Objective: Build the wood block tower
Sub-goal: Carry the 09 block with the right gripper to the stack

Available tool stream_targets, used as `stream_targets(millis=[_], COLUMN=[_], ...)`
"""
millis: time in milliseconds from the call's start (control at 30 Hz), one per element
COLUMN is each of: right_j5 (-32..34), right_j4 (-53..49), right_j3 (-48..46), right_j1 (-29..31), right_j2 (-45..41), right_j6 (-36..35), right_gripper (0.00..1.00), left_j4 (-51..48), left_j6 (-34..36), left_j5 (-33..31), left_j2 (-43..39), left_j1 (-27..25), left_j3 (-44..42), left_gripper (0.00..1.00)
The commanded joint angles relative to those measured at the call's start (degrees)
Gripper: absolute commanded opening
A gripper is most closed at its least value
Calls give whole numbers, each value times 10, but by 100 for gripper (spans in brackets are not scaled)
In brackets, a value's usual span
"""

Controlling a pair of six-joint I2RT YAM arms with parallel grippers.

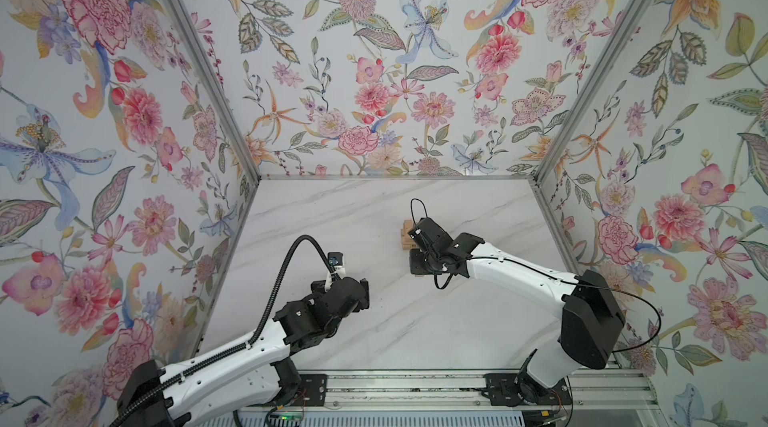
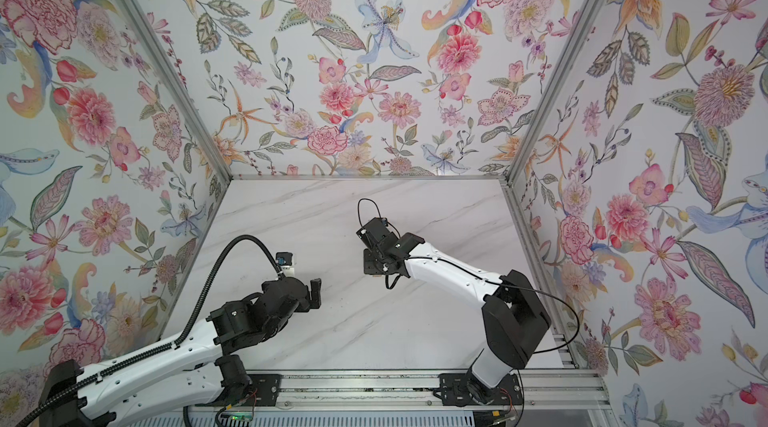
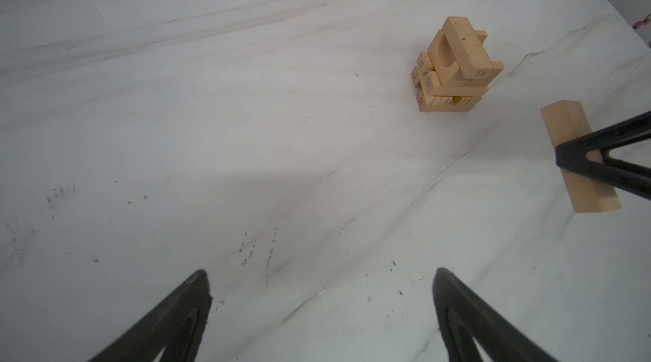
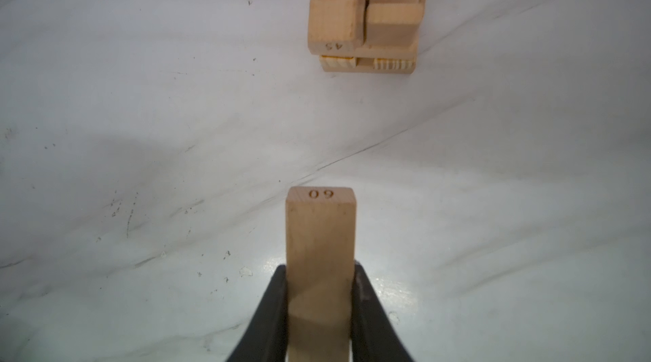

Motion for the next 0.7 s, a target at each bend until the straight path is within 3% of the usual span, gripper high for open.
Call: stream_targets(millis=[0, 300, 667], right_j5=[-11, -48, -82], right_j4=[-18, -20, -28], right_j3=[-9, 32, 118], right_j1=[-29, -87, -137], right_j2=[-23, -12, 74], right_j6=[-31, -81, -124], right_gripper=[23, 23, 23], left_j4=[4, 27, 38], left_j6=[24, 72, 131], left_j5=[0, 25, 53], left_j2=[11, 71, 164], left_j1=[7, 14, 30], left_j3=[28, 94, 191], left_gripper=[99, 99, 99])
